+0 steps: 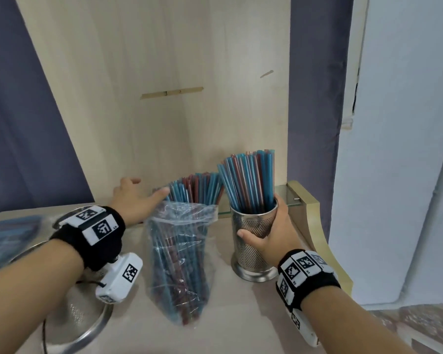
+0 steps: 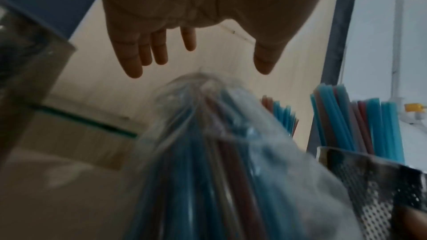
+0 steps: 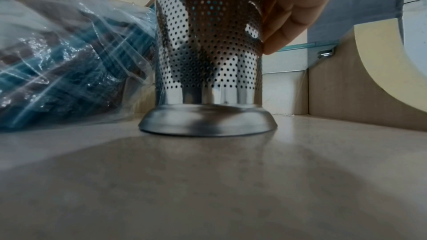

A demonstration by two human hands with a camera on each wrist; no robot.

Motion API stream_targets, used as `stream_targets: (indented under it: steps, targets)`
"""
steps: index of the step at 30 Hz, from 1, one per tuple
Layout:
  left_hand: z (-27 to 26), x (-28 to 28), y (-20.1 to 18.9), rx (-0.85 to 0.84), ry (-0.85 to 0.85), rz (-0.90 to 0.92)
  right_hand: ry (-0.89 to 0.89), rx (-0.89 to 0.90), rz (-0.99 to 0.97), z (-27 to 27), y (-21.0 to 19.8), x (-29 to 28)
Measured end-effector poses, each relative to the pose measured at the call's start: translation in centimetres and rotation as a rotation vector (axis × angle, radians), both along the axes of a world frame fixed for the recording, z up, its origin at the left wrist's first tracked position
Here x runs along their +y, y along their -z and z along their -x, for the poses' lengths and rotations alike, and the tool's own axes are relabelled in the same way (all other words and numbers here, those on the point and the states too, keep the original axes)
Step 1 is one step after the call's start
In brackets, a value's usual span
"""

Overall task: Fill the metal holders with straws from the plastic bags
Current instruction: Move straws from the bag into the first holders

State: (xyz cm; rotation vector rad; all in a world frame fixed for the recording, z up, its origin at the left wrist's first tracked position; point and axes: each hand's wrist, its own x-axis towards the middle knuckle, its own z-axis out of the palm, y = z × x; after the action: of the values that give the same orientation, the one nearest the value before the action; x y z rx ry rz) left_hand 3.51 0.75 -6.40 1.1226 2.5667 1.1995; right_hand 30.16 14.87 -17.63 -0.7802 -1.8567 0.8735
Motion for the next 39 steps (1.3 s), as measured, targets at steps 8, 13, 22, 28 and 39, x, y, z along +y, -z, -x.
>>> stream_targets:
  steps: [8,13,22,28,39]
  targets:
    - [-1.9,0.9,3.9,-0.203,0.066,-0.076,0.017,-0.007,-0.009,0.1,0.0,-0.2]
    - [-2.0,1.4,5.5,-0.237,0.007,-0.062,0.034,-0.017,-0.013,0.2,0.2,0.0]
    - [-1.8,-0.6,7.4,-0.15,-0.207,-0.127,0.05,-0.017,-0.023,0.3,0.3,0.2]
    - [-2.6,-1.8,5.6,0.131,-0.233,0.143,0.036,-0.018,-0.017,0.2,0.1,0.1]
    - [-5.4,5.4,1.7,0.358,-0.166,0.299,0.007,-0.004,0.003,0.3,-0.2,-0.2]
